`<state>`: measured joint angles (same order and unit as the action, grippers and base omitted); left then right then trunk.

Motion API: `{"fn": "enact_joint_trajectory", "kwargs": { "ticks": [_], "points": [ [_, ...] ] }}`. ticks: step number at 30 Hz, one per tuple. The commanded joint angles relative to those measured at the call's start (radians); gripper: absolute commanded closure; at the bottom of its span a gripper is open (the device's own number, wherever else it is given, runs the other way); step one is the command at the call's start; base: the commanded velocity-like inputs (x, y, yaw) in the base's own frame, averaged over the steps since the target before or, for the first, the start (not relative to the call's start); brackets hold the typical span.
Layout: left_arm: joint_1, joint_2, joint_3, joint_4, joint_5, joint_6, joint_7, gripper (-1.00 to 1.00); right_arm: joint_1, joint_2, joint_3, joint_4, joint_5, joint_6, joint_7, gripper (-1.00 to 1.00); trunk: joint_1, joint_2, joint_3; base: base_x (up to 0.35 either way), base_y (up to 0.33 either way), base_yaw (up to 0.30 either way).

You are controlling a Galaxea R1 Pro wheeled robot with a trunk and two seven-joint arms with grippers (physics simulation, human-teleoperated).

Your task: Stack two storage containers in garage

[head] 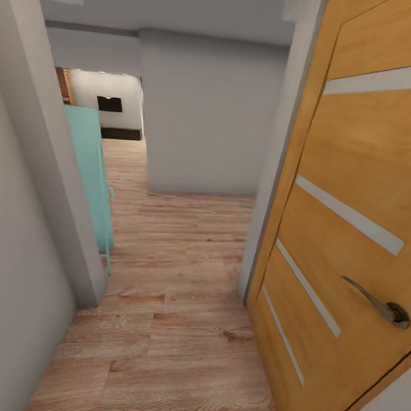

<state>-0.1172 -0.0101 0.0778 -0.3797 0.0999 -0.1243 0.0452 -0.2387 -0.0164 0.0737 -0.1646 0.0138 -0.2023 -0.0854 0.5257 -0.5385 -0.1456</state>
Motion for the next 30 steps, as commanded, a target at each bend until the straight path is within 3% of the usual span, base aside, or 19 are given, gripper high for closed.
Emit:
{"fn": "enact_joint_trajectory", "kwargs": {
  "ticks": [1,15,30],
  "points": [
    [-0.001,-0.001,0.002,0.001,0.009,-0.003,-0.001,-1.0,-0.001,0.0,0.008,0.0,0.001,-0.002,-0.007,-1.0,0.001,-0.001,-0.002,0.327,0.01,0.246],
    [-0.001,-0.001,0.002,0.001,0.009,-0.003,-0.001,-1.0,-0.001,0.0,0.008,0.0,-0.001,-0.002,-0.007,-1.0,0.001,-0.001,-0.002,0.327,0.002,0.221],
    [-0.001,-0.001,0.002,0.001,0.009,-0.003,-0.001,-1.0,-0.001,0.0,0.008,0.0,0.001,-0.002,-0.007,-1.0,0.001,-0.001,-0.002,0.327,0.0,0.018]
  ]
}}
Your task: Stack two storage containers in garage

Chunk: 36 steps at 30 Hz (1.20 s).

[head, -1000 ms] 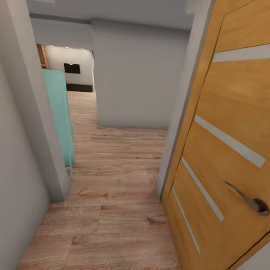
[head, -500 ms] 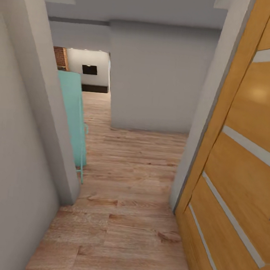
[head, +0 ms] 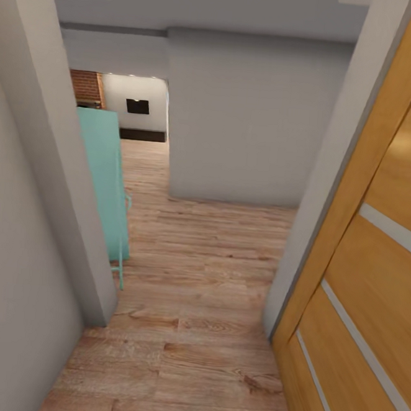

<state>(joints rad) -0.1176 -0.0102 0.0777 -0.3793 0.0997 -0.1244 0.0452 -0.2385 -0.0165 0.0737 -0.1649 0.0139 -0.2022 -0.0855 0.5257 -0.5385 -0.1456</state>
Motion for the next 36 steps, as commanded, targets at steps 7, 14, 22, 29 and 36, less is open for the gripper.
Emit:
{"fn": "enact_joint_trajectory", "kwargs": {
  "ticks": [7,14,22,29,36],
  "points": [
    [-0.001,-0.001,0.002,0.0,0.009,-0.003,0.0,-1.0,-0.001,0.0,0.008,0.001,0.0,-0.002,-0.006,-1.0,0.001,-0.001,-0.002,0.327,0.0,0.0],
    [-0.001,-0.002,0.001,0.0,0.009,-0.003,0.0,-1.0,-0.001,0.0,0.008,0.001,0.001,-0.002,-0.006,-1.0,0.001,-0.001,-0.002,0.327,0.0,0.003],
    [-0.001,-0.002,0.002,0.0,0.009,-0.003,0.001,-1.0,-0.001,0.0,0.009,0.001,-0.002,-0.001,-0.006,-1.0,0.001,-0.001,-0.002,0.327,0.0,0.114],
    [-0.001,-0.002,0.002,0.0,0.009,-0.003,0.001,-1.0,-0.001,0.0,0.009,0.001,-0.002,-0.001,-0.006,-1.0,0.001,-0.001,-0.002,0.327,0.0,0.003],
    [-0.001,-0.002,0.002,0.0,0.009,-0.003,0.001,-1.0,-0.001,0.0,0.009,0.001,-0.002,-0.001,-0.006,-1.0,0.001,-0.001,-0.002,0.327,0.0,0.0]
  ]
}}
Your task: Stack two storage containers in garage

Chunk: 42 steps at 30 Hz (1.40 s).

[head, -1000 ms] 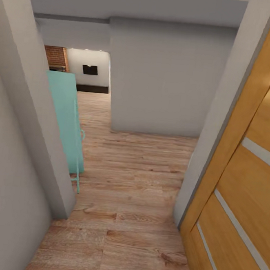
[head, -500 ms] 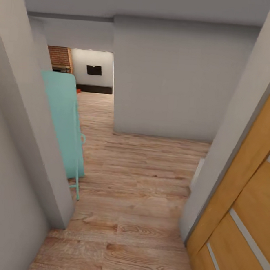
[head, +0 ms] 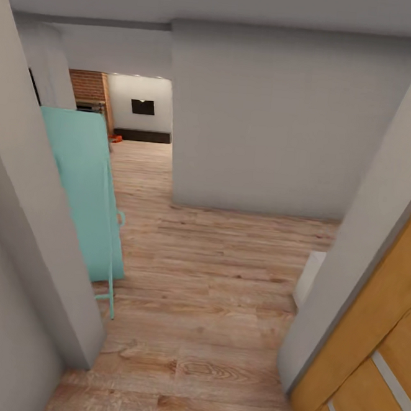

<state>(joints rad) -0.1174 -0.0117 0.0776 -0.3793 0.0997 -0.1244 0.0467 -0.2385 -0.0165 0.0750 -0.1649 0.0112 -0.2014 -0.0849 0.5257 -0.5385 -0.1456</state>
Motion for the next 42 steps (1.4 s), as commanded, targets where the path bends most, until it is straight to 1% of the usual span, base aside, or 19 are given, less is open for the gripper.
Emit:
{"fn": "enact_joint_trajectory", "kwargs": {
  "ticks": [1,11,25,42],
  "points": [
    [-0.001,-0.001,0.002,0.0,0.009,-0.003,-0.001,-1.0,-0.001,0.0,0.008,0.001,0.001,-0.002,-0.006,-1.0,0.001,-0.001,-0.002,0.327,0.0,0.0],
    [-0.001,-0.001,0.001,0.0,0.009,-0.003,-0.001,-1.0,-0.001,0.0,0.008,0.001,0.0,-0.002,-0.007,-1.0,0.001,-0.001,-0.002,0.327,0.0,0.011],
    [-0.001,-0.001,0.002,0.0,0.009,-0.003,-0.001,-1.0,-0.001,0.0,0.008,0.001,0.0,-0.002,-0.007,-1.0,0.001,-0.001,-0.002,0.327,0.0,0.244],
    [-0.001,-0.001,0.002,0.0,0.009,-0.006,-0.001,-1.0,-0.001,0.0,0.008,0.001,0.0,-0.001,-0.007,-1.0,0.001,-0.001,-0.002,0.327,0.0,0.016]
  ]
}}
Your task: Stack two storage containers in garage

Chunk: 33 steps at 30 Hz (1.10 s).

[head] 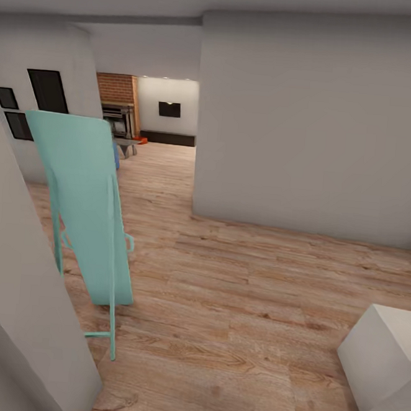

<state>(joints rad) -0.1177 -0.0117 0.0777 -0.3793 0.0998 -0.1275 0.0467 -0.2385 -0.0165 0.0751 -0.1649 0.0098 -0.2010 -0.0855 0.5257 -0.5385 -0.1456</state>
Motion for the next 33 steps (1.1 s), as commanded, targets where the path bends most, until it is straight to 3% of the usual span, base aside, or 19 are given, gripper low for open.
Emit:
{"fn": "enact_joint_trajectory", "kwargs": {
  "ticks": [1,33],
  "points": [
    [-0.001,-0.001,0.002,0.0,0.009,-0.003,-0.001,-1.0,-0.001,0.0,0.008,0.001,0.001,-0.002,-0.006,-1.0,0.001,-0.001,-0.002,0.327,0.0,0.0],
    [-0.001,-0.001,0.002,0.0,0.009,-0.003,-0.001,-1.0,-0.001,0.0,0.007,0.001,0.001,-0.002,-0.006,-1.0,0.001,-0.001,-0.002,0.327,-0.034,0.0]
  ]
}}
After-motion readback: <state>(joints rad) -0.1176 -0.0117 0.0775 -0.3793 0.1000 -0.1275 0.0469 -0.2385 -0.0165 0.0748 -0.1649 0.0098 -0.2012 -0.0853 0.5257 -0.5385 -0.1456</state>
